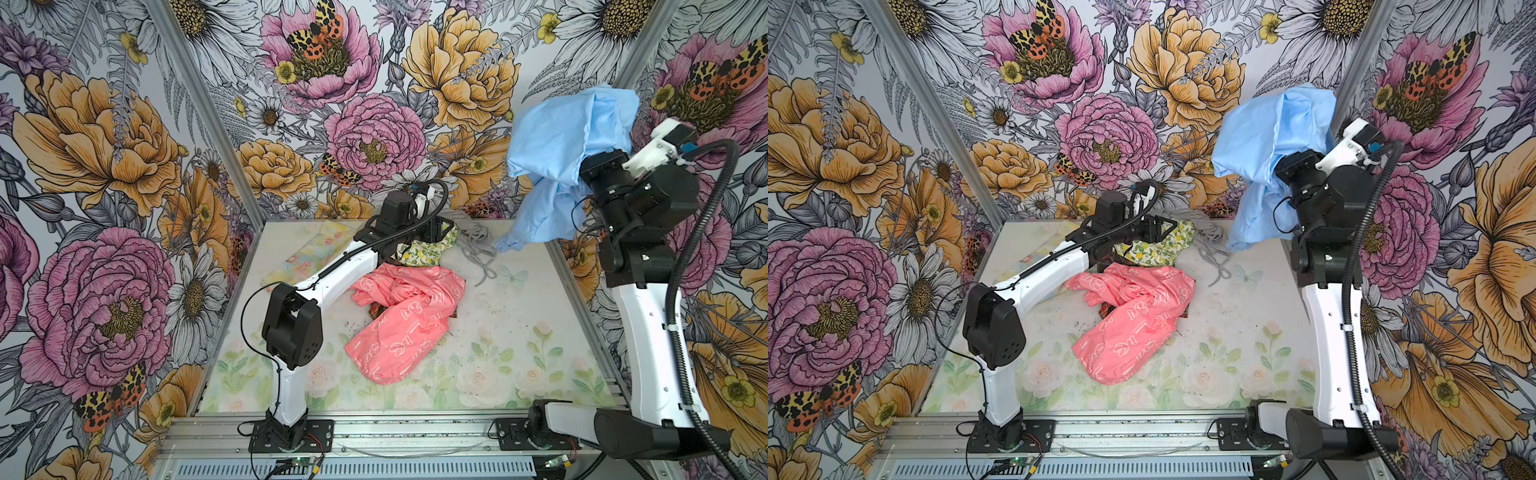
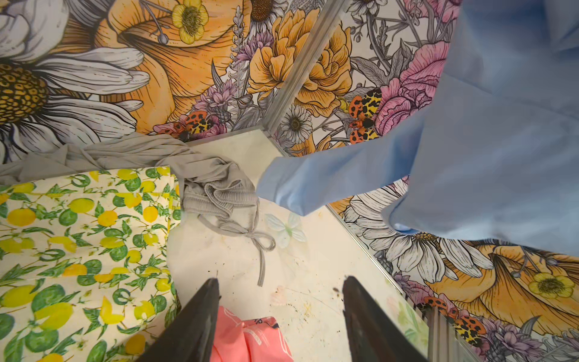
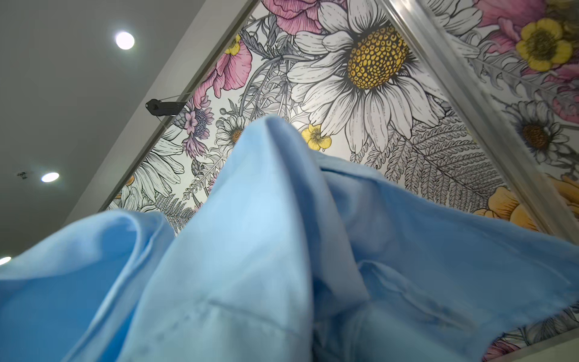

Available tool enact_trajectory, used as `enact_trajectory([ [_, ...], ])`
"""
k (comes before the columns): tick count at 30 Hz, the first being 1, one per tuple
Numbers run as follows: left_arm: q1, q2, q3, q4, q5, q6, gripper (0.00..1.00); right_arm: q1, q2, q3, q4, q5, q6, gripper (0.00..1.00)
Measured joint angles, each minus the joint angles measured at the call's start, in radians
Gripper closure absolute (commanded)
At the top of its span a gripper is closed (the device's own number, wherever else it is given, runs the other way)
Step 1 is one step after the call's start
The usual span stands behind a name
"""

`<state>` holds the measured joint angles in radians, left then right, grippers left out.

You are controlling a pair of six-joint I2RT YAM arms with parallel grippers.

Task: Pick out a specific cloth from the pile
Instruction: 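Carry the blue shirt toward the right arm's side and lower it onto the table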

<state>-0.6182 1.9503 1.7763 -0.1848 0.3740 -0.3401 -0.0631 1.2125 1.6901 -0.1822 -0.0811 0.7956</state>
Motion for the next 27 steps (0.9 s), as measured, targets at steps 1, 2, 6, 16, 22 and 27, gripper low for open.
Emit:
enact_trajectory([
  [1, -0.002, 0.0, -0.011, 0.003, 0.0, 0.0, 0.35, -0.002, -0.035, -0.025, -0.012, 0.005, -0.009, 1.0],
  [2, -0.004, 0.0, -0.023, 0.007, 0.0, 0.0, 0.35, -0.004, -0.079, -0.061, -0.03, 0.01, -0.021, 1.0],
  [6, -0.013, -0.002, -0.072, 0.011, -0.003, 0.0, 0.35, -0.009, -0.23, -0.196, -0.139, 0.044, -0.066, 1.0],
  [16, -0.034, -0.076, -0.192, 0.026, -0.007, -0.001, 0.35, -0.022, -0.476, -0.497, -0.37, 0.167, -0.138, 1.0],
  [22, -0.034, -0.153, -0.254, 0.044, -0.018, -0.001, 0.35, -0.024, -0.507, -0.626, -0.412, 0.236, -0.154, 1.0],
  [27, -0.039, -0.191, -0.296, 0.061, -0.029, -0.001, 0.35, -0.043, -0.478, -0.778, -0.43, 0.267, -0.159, 1.0],
])
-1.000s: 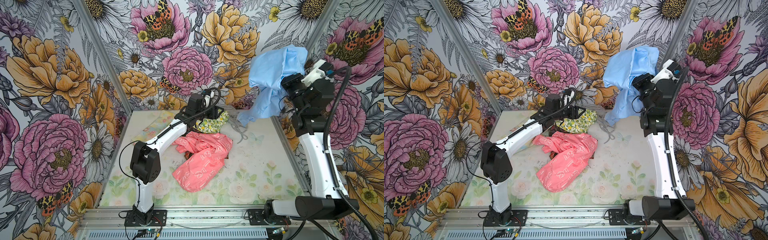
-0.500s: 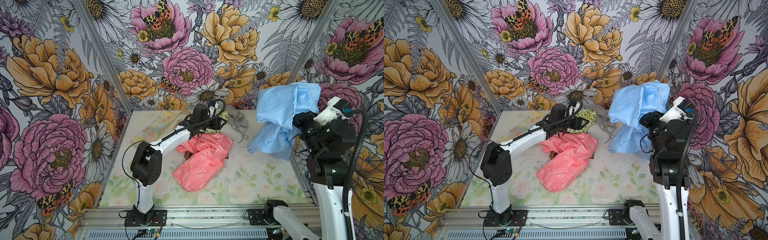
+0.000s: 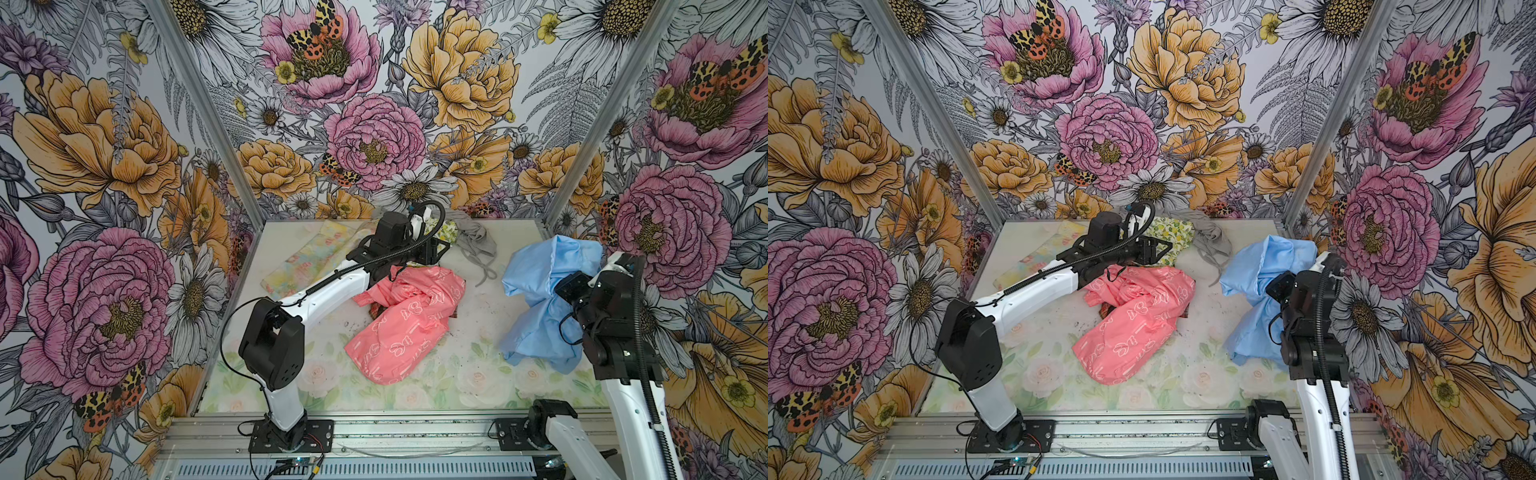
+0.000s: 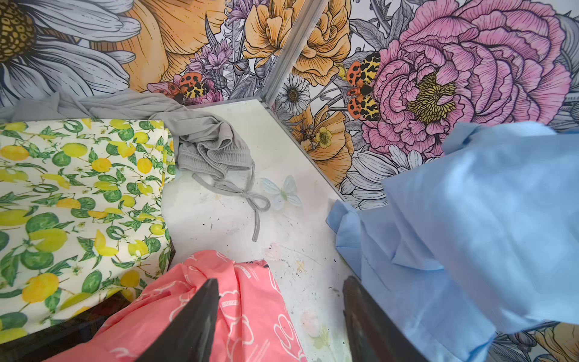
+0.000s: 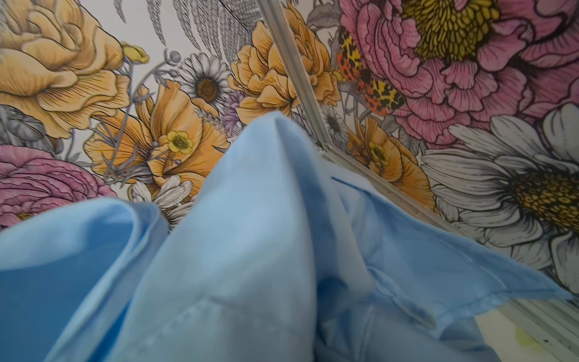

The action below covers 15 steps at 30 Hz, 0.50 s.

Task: Pick out a specific cloth from the pile
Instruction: 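Carry the blue shirt toward the right arm's side and lower it onto the table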

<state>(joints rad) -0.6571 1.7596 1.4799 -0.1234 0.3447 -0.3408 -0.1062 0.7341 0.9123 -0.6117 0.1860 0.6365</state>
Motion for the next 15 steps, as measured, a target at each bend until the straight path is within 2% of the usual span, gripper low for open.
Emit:
enact_trajectory([
  [10, 0.001, -0.022, -0.053, -0.01, -0.031, 0.001, 0.36, -0.048, 0.114, -0.191, -0.011, 0.031, 0.0, 1.0],
  [15, 0.007, -0.052, -0.073, -0.037, -0.046, 0.01, 0.36, -0.059, 0.239, -0.257, -0.009, 0.031, 0.022, 1.0],
])
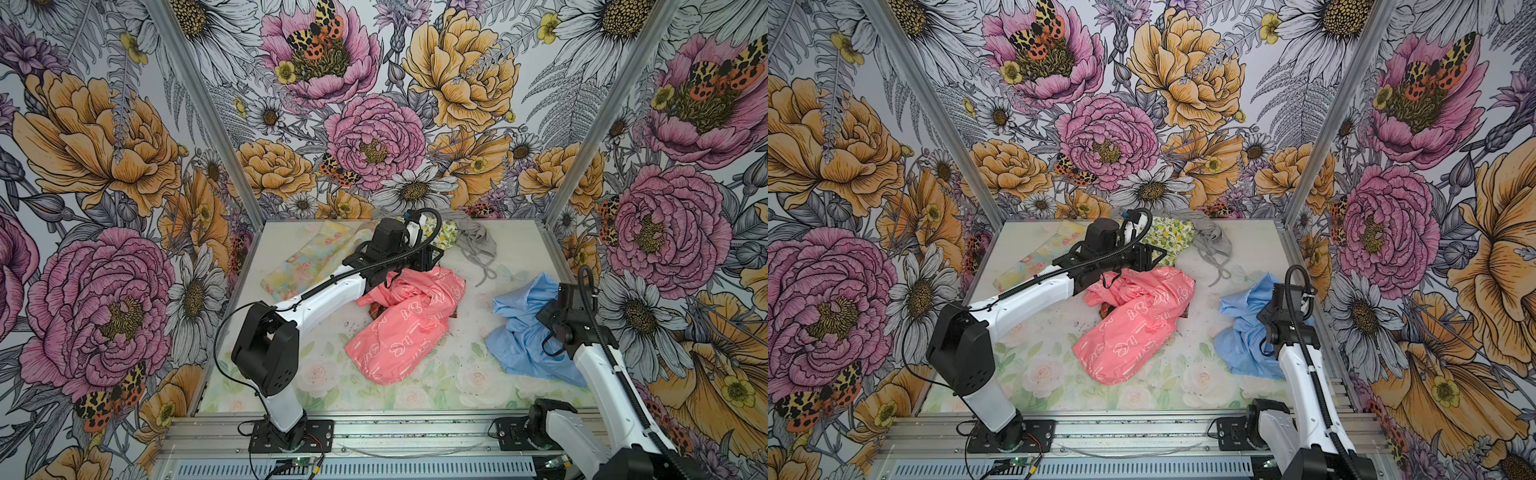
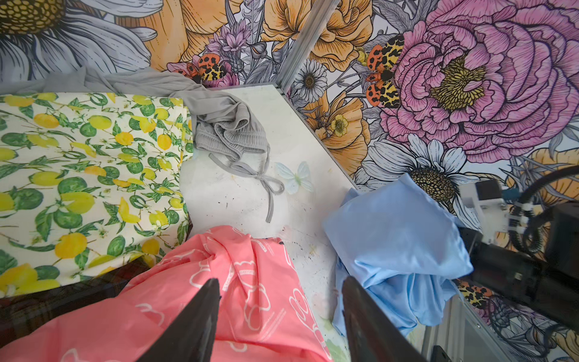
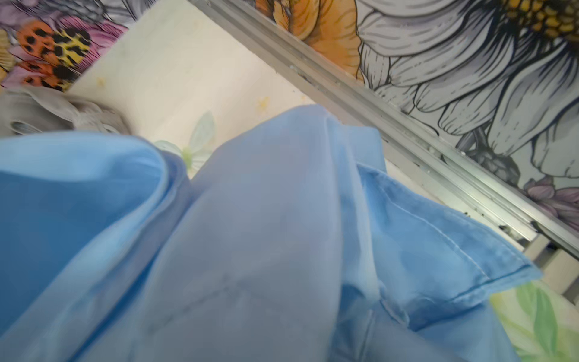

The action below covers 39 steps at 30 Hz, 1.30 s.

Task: Pick out a specific cloth from the pile
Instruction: 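Carry the blue shirt toward the right arm's side and lower it onto the table, then open the right gripper to release the blue shirt and lift away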

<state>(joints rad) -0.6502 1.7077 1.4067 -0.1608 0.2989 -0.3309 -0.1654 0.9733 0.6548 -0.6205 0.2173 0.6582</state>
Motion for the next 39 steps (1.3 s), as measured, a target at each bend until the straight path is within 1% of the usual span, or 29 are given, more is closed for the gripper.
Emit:
enact_trajectory([
  [7, 0.002, -0.04, -0.026, -0.044, -0.022, 0.027, 0.36, -0.006, 0.146, -0.024, 0.012, 0.0, 0.032, 1.0],
  [8, 0.004, -0.045, -0.031, -0.052, -0.022, 0.029, 0.36, -0.006, 0.158, -0.026, 0.012, 0.0, 0.033, 0.89],
  [9, 0.007, -0.05, -0.038, -0.055, -0.022, 0.029, 0.36, -0.007, 0.168, -0.027, 0.012, -0.001, 0.038, 0.8],
  [11, 0.015, -0.058, -0.054, -0.062, -0.023, 0.033, 0.36, -0.012, 0.172, -0.031, 0.011, 0.0, 0.044, 0.6],
  [12, 0.019, -0.064, -0.063, -0.064, -0.022, 0.034, 0.36, -0.013, 0.17, -0.032, 0.01, -0.001, 0.045, 0.53],
  [14, 0.026, -0.073, -0.079, -0.072, -0.022, 0.034, 0.36, -0.013, 0.149, -0.032, 0.005, 0.0, 0.048, 0.42],
  [16, 0.027, -0.083, -0.09, -0.081, -0.023, 0.034, 0.35, -0.013, 0.1, -0.032, -0.008, 0.0, 0.051, 0.35],
  [19, 0.027, -0.102, -0.1, -0.089, -0.022, 0.029, 0.35, -0.013, 0.0, -0.018, -0.041, 0.003, 0.06, 0.33],
  [23, 0.026, -0.136, -0.12, -0.09, -0.023, 0.025, 0.35, -0.013, -0.099, 0.058, -0.08, 0.021, 0.06, 0.32],
  [26, 0.021, -0.154, -0.133, -0.09, -0.031, 0.025, 0.35, -0.011, -0.142, 0.126, -0.093, 0.032, 0.055, 0.32],
  [28, 0.019, -0.163, -0.142, -0.09, -0.037, 0.025, 0.35, 0.005, -0.146, 0.187, -0.1, 0.05, 0.039, 0.31],
  [32, 0.015, -0.167, -0.154, -0.09, -0.045, 0.025, 0.34, 0.083, -0.069, 0.349, -0.104, 0.047, -0.034, 0.35],
  [36, 0.016, -0.167, -0.158, -0.097, -0.048, 0.025, 0.34, 0.211, 0.101, 0.531, -0.098, 0.008, -0.115, 0.4],
  [38, 0.016, -0.167, -0.16, -0.097, -0.049, 0.025, 0.35, 0.266, 0.204, 0.596, -0.101, -0.02, -0.151, 0.49],
  [39, 0.016, -0.168, -0.164, -0.097, -0.05, 0.024, 0.35, 0.285, 0.252, 0.619, -0.101, -0.039, -0.163, 0.51],
])
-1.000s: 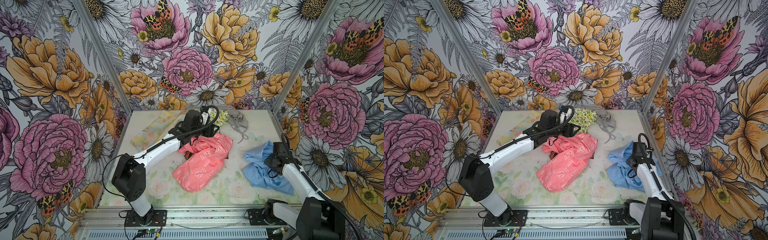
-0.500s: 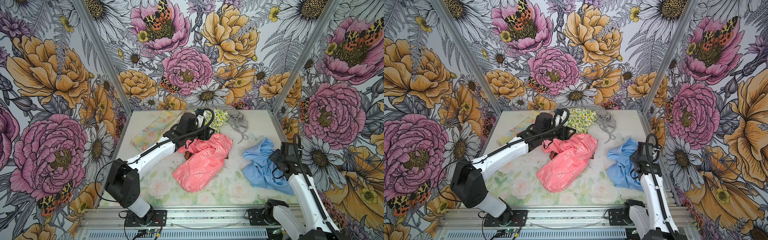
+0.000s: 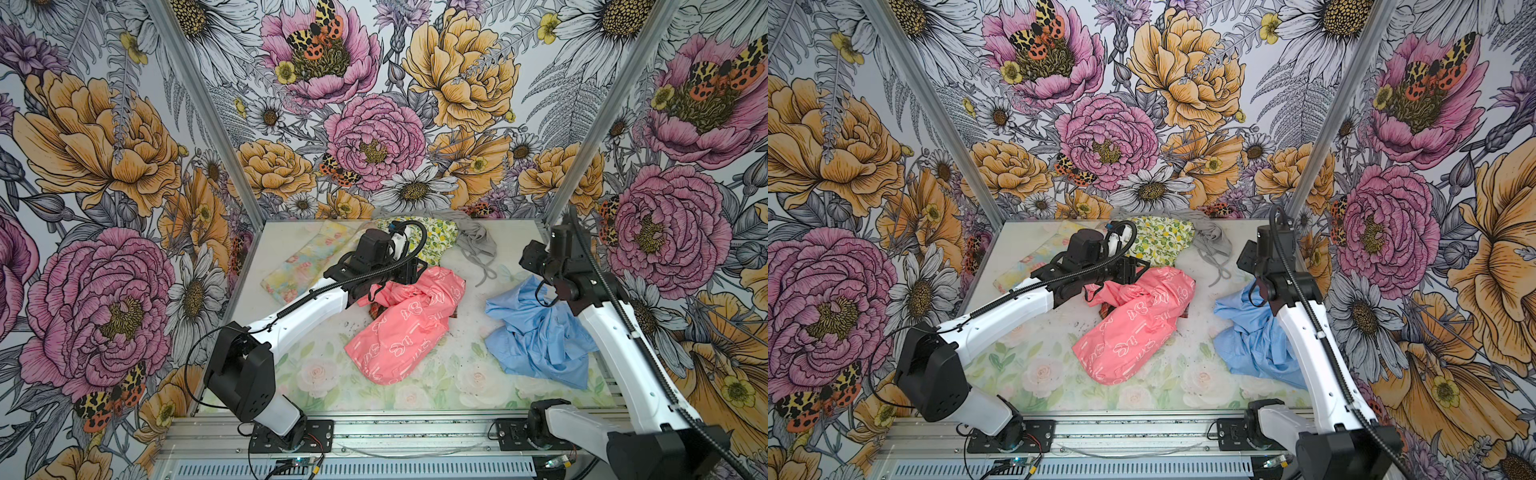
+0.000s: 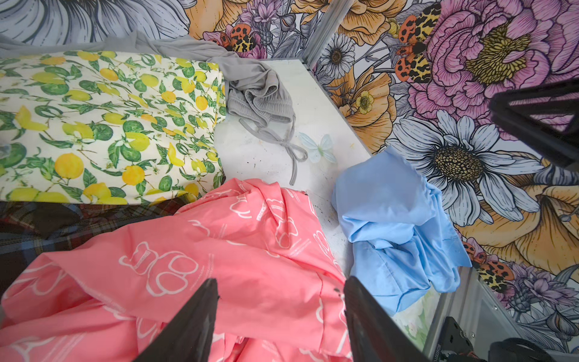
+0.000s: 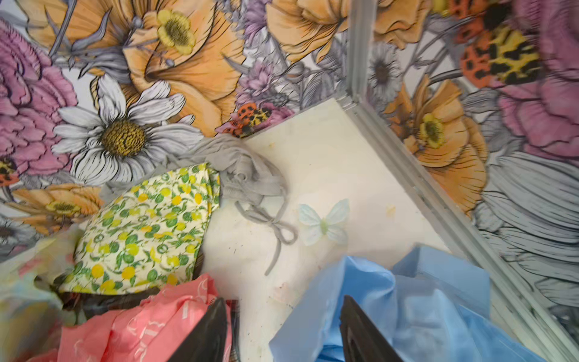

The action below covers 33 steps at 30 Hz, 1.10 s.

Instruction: Pick out a specific cloth from the pile

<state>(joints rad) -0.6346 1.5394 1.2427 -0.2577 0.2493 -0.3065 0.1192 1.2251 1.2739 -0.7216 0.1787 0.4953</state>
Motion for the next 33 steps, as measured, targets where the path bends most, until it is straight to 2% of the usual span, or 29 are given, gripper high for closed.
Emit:
enact_trajectory([
  [3, 0.0, -0.013, -0.03, -0.001, -0.008, 0.0, 0.35, 0.025, 0.126, 0.038, -0.014, -0.046, -0.02, 0.58],
  [6, 0.003, -0.042, -0.071, -0.005, -0.019, -0.001, 0.34, 0.024, 0.192, 0.039, -0.052, -0.064, -0.035, 0.58],
  [11, 0.005, -0.084, -0.106, 0.0, -0.031, -0.005, 0.34, 0.024, 0.2, 0.034, -0.094, -0.073, -0.066, 0.59],
  [18, 0.005, -0.087, -0.113, 0.018, -0.032, -0.012, 0.34, 0.024, 0.241, -0.039, -0.102, -0.079, -0.1, 0.66],
  [26, 0.005, -0.087, -0.132, 0.023, -0.038, -0.012, 0.34, 0.017, 0.144, -0.203, -0.107, -0.036, -0.057, 0.67],
  [33, 0.005, -0.087, -0.143, 0.031, -0.041, -0.013, 0.34, 0.005, -0.001, -0.441, -0.066, 0.007, 0.089, 0.69],
])
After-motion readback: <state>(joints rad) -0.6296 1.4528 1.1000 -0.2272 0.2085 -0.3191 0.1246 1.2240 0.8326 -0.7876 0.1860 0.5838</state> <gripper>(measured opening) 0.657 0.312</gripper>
